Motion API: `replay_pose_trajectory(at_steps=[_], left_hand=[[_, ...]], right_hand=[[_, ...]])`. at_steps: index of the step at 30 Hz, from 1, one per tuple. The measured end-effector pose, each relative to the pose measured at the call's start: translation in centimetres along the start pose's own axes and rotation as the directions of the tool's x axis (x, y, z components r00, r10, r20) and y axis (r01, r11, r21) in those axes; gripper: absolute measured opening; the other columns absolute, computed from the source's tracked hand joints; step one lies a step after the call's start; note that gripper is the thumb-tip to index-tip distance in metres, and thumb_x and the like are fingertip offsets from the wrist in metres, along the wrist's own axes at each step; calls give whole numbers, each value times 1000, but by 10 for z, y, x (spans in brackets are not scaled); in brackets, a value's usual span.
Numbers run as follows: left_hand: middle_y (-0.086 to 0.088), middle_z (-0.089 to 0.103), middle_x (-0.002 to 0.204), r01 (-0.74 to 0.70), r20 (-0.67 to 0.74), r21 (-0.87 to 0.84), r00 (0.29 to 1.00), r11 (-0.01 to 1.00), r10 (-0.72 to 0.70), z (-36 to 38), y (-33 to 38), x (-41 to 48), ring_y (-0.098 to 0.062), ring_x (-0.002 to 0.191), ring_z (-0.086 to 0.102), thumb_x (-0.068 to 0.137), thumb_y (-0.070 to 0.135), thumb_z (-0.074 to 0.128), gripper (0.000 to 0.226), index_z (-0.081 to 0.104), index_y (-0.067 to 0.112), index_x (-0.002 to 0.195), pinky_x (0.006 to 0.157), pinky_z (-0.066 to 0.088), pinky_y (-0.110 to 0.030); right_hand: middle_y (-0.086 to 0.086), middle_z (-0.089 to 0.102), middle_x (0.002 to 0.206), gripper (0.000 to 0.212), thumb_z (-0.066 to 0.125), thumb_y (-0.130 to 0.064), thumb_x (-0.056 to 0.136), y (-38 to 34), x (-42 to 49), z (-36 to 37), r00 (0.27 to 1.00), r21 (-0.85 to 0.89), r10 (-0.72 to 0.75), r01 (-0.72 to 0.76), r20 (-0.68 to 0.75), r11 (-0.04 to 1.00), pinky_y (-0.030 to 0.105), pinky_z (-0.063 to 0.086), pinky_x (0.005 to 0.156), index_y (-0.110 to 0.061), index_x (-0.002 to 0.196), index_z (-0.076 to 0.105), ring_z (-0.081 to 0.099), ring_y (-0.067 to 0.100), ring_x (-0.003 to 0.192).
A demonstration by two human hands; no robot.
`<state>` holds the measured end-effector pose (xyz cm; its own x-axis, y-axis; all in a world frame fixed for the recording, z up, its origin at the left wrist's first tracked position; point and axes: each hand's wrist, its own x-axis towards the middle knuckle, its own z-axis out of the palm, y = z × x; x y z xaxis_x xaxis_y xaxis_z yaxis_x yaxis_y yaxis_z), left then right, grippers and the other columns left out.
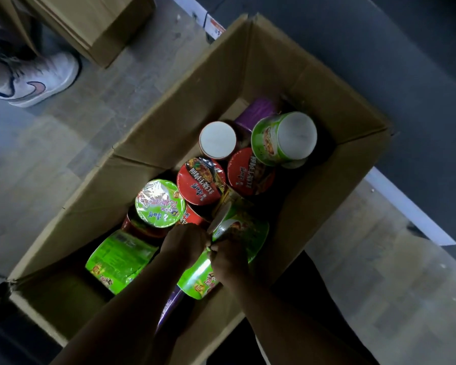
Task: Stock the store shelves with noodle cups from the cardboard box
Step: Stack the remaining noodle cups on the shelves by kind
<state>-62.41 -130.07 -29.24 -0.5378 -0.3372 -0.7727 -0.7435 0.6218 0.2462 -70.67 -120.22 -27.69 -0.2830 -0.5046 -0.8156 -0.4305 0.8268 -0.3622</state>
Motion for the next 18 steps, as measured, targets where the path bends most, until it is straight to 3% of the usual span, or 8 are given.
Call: replay_pose_trajectory(at_steps=[3, 7, 12, 16, 18], left_hand=[[5, 68, 113, -36, 5, 89, 999, 995, 36, -20, 14, -5, -18, 110, 60, 88, 27, 55, 23, 71, 28, 105, 91, 44, -24], [6, 66, 115, -80, -14, 111, 997, 991, 82, -33, 21, -20, -19, 111, 59, 88, 32, 55, 25, 69, 30, 109, 86, 44, -25], [11, 63, 118, -137, -34, 21, 990, 990, 138, -68, 21, -50, -14, 116, 55, 90, 33, 56, 24, 67, 34, 111, 91, 42, -24], [12, 64, 120, -174, -164, -45, 973, 984, 164, -107, 29, -77, -12, 115, 56, 91, 36, 57, 24, 67, 34, 114, 90, 41, -22], [10, 67, 116, -183, -195, -110, 968, 977, 159, -129, 36, -92, -13, 111, 59, 89, 43, 59, 27, 68, 33, 112, 89, 42, -23]], right_hand=[[10, 63, 120, 34, 47, -21, 96, 0, -4, -5, 1000, 4, -4, 4, 10, 1000, 26, 35, 101, -4, 122, 61, 54, 22, 115], [9, 59, 129, 34, 44, -19, 98, -2, -22, -16, 998, 34, -51, 50, 33, 998, 24, 28, 104, -9, 127, 59, 49, 21, 123], [11, 62, 125, 33, 47, -23, 97, -17, -50, -52, 995, 59, -95, 93, 33, 994, 27, 35, 99, -15, 125, 62, 52, 23, 120], [18, 57, 131, 31, 50, -25, 97, -34, -74, -94, 986, 82, -161, 163, -32, 983, 27, 32, 103, -16, 124, 63, 48, 25, 126], [18, 63, 121, 30, 53, -25, 95, -44, -91, -120, 979, 133, -194, 201, -65, 970, 27, 37, 93, -13, 119, 66, 55, 26, 116]])
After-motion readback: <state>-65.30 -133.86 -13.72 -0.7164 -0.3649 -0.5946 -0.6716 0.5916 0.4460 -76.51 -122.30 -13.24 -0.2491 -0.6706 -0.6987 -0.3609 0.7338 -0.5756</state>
